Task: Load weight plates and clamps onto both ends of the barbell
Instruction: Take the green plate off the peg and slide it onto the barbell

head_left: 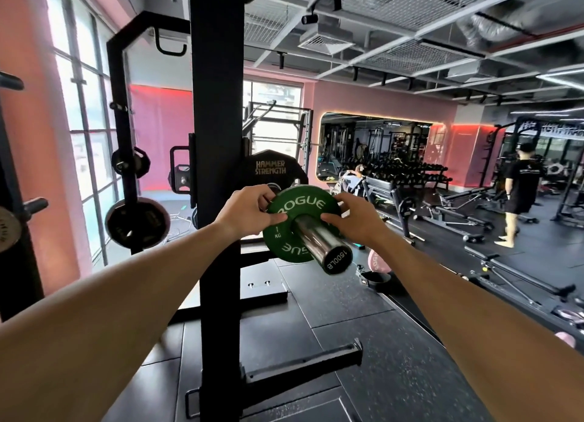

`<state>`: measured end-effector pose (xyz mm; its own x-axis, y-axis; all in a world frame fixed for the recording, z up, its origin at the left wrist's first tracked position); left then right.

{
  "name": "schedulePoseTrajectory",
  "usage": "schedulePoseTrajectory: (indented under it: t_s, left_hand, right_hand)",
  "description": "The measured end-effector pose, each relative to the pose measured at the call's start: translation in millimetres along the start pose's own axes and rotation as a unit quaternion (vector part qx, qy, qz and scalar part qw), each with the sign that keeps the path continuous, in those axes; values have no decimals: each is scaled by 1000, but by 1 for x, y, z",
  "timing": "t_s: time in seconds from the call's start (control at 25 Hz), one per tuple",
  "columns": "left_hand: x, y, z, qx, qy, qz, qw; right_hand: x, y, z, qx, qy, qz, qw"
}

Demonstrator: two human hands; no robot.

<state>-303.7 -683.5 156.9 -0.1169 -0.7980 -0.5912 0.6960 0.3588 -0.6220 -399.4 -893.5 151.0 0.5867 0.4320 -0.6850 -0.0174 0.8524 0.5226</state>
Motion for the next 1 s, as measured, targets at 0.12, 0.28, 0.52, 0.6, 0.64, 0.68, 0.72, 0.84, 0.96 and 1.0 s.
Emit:
schedulePoseTrajectory:
  t_s: [0.12,0.28,0.52,0.6,0.64,0.68,0.72,0.84,0.96,1.0]
  left_hand:
    - [0,28,32,-14,-8,-11,1000]
    - [-1,69,81,-29,-14,-9,999]
    - [-8,108,125,-22,-63,52,996]
    - [-11,114,132,-28,-78,66,994]
    - [-12,118,135,-34,-85,69,993]
    - [-12,120,138,-41,-91,72,992]
    - [-13,122,140,-47,-96,77,991]
    - [-13,127,145,-64,-106,103,987]
    - [-12,131,149,-86,-111,120,983]
    - [-12,132,149,-92,-116,122,981]
  right_hand:
    - [20,-8,36,-8,2,-6,1000]
    - [52,-19,91,-8,6,0,1000]
    - [84,-29,149,-28,6,-17,999]
    - [90,-30,162,-34,9,-26,999]
    - [93,-30,167,-37,11,-32,999]
    - [94,-30,172,-39,14,-37,998]
    - [96,-31,176,-40,16,-44,998]
    - [98,-29,185,-35,18,-67,997]
    - [101,-30,191,-13,14,-60,998]
    - [101,-31,192,-1,10,-43,999]
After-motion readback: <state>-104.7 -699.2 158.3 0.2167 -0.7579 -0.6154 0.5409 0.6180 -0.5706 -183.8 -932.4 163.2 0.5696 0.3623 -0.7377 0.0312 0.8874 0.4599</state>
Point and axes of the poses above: each hand's wrist, its own z-axis towards the middle knuckle, its own x-axis out of the palm, y = z × x, the point moved 9 cm from there along z, towards the middle knuckle
